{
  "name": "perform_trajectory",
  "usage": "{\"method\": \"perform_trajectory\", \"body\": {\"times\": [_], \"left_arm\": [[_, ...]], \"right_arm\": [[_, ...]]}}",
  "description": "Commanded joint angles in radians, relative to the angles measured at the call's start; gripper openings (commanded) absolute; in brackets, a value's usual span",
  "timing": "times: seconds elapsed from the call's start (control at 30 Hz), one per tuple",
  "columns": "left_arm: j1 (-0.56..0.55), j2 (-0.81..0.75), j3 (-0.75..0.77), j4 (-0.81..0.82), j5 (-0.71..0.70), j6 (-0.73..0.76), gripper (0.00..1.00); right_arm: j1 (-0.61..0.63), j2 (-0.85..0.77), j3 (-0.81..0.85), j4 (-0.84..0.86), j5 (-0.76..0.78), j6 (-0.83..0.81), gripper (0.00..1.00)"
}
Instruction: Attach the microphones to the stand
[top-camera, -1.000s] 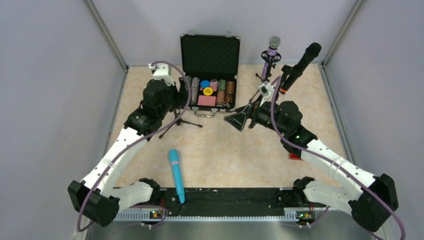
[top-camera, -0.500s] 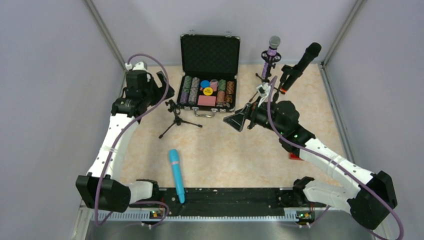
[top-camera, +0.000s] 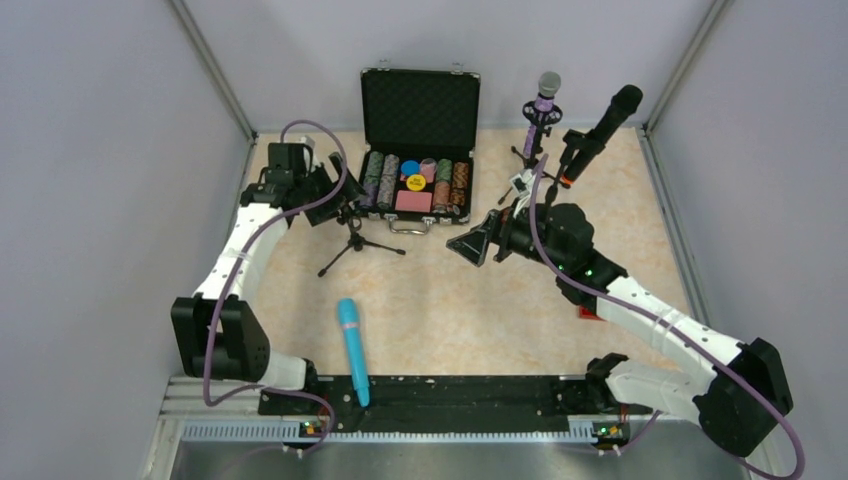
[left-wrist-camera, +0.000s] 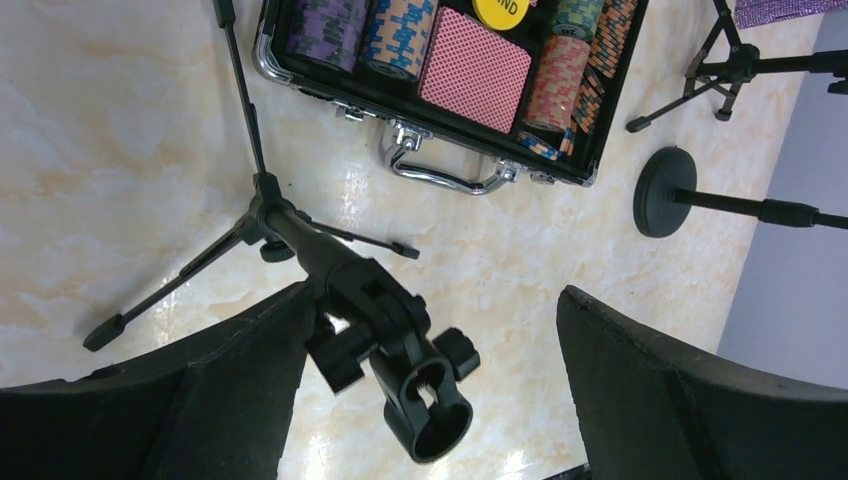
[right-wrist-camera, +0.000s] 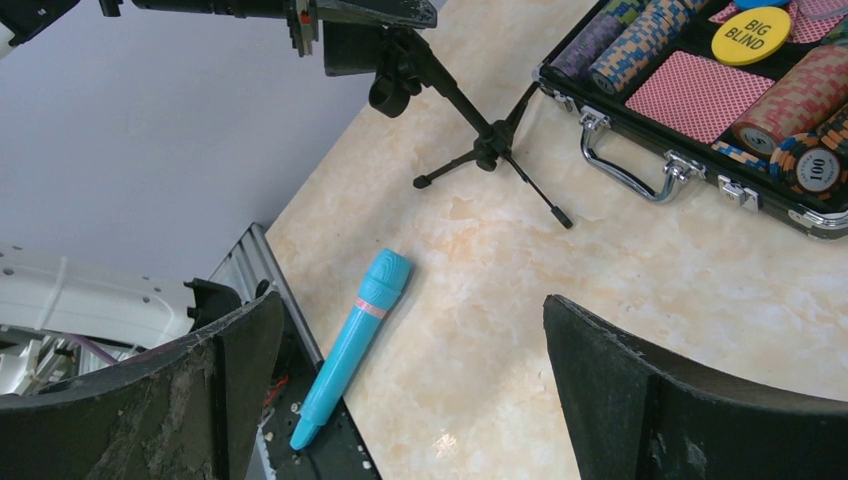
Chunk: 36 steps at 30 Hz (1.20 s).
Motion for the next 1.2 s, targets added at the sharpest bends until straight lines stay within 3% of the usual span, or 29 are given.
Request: {"method": "perform_trajectory", "body": {"times": [0.0,0.2,0.5,0.83,1.17], "left_arm": [[0.002,0.046,0.017,0.017,0.019,-0.003,0.93],[-0.001,0.090,0.021,0.004,0.025,0.005,0.84],[-0.006,0.070,0.022,-0.003,0.017,0.046,0.58],[-0.042,0.061,0.021,-0.007,0.041,0.054,0.47],[-0.136,0.070,0.066,-0.008,0.057,0.033,0.44]], "right_arm": [[-0.007,-0.001,-0.004,0.025,0.008,0.010,0.99],[-0.007,0.008,-0.004,0.026,0.007,0.016,0.99],[-0.008,0.024,-0.004,0.038,0.004,0.022,0.99],[-0.007,0.023,-0.005,0.042,0.007,0.032,0.99],[-0.007,0.017,-0.004,0.041,0.013,0.040,0.99]]}}
